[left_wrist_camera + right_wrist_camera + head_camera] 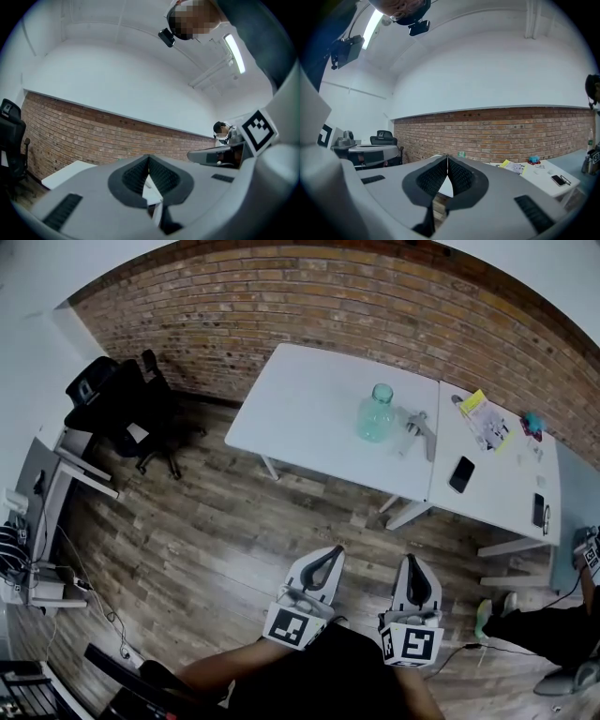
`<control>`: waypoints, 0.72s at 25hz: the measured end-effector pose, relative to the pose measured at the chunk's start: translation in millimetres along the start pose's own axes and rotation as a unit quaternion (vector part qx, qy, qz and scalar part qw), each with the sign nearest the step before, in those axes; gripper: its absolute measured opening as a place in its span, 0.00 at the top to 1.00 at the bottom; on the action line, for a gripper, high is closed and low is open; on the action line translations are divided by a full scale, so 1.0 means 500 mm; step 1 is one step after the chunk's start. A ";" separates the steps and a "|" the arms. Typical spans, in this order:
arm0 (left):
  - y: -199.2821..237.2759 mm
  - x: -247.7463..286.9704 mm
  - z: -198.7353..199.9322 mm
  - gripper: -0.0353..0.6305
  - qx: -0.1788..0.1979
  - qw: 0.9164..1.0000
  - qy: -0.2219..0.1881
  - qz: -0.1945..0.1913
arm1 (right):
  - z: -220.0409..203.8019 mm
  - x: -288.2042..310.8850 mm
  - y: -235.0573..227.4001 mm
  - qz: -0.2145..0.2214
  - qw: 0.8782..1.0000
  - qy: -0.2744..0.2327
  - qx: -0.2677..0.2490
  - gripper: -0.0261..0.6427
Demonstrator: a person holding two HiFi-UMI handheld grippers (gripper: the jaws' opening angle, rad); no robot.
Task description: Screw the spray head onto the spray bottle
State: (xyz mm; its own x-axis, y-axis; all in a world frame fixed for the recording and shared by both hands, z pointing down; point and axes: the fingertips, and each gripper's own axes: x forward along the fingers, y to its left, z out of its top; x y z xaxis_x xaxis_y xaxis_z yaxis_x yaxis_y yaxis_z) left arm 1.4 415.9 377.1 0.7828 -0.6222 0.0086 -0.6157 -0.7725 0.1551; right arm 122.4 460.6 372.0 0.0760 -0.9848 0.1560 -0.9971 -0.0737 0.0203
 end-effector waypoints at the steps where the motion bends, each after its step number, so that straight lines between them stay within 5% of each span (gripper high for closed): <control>1: 0.006 0.003 -0.003 0.94 0.001 1.000 0.003 0.001 | 0.000 0.005 0.001 -0.001 1.000 0.000 -0.001 0.95; 18: 0.063 -0.006 -0.006 0.94 -0.002 1.000 0.007 -0.001 | -0.010 0.032 0.024 -0.023 1.000 0.020 -0.005 0.95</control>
State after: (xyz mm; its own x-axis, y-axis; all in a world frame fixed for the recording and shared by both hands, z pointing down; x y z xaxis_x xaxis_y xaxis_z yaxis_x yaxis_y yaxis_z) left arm -20.1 394.1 384.7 0.7856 -0.6183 0.0225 -0.6134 -0.7736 0.1590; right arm 111.5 444.7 379.7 0.1219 -0.9735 0.1934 -0.9924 -0.1166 0.0383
